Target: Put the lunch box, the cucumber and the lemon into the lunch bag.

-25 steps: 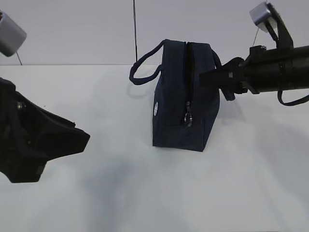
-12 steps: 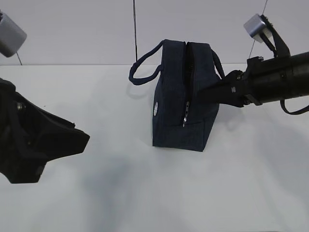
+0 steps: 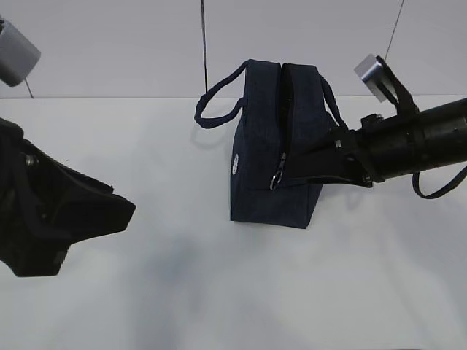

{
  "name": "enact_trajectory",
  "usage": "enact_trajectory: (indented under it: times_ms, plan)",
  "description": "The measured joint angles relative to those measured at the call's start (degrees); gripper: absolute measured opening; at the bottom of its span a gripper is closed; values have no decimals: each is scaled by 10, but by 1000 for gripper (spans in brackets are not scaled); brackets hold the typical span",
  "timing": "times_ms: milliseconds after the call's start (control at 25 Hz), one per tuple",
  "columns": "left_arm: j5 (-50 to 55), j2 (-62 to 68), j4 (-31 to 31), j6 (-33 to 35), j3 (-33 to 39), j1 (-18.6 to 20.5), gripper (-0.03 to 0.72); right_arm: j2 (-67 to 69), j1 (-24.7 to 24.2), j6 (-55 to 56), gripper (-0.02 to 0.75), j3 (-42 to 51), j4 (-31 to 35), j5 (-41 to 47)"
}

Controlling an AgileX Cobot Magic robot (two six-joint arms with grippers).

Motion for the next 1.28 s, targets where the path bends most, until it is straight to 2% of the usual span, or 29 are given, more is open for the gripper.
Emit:
enact_trajectory:
  times_ms: [200, 480, 640, 760, 920, 1040, 1160, 1280]
  plan:
    - [0, 0, 0, 0, 0, 0, 241, 34, 4, 4, 468, 0, 46, -1]
    - [0, 0, 0, 0, 0, 0, 241, 53, 52, 5, 451, 0, 86, -37]
    - [0, 0, 0, 0, 0, 0, 241, 53, 47, 5, 412, 0, 82, -40]
    - [0, 0, 0, 0, 0, 0, 241, 36, 32, 17, 410, 0, 49, -35]
    - [0, 0, 0, 0, 0, 0, 241, -14, 4, 39, 406, 0, -1, -5]
    - [0, 0, 0, 0, 0, 0, 241, -57, -14, 44, 404, 0, -6, 49]
    - [0, 0, 0, 0, 0, 0, 241, -82, -16, 47, 404, 0, 25, 116]
    - [0, 0, 2, 0, 0, 0, 241, -85, -16, 48, 403, 0, 83, 136]
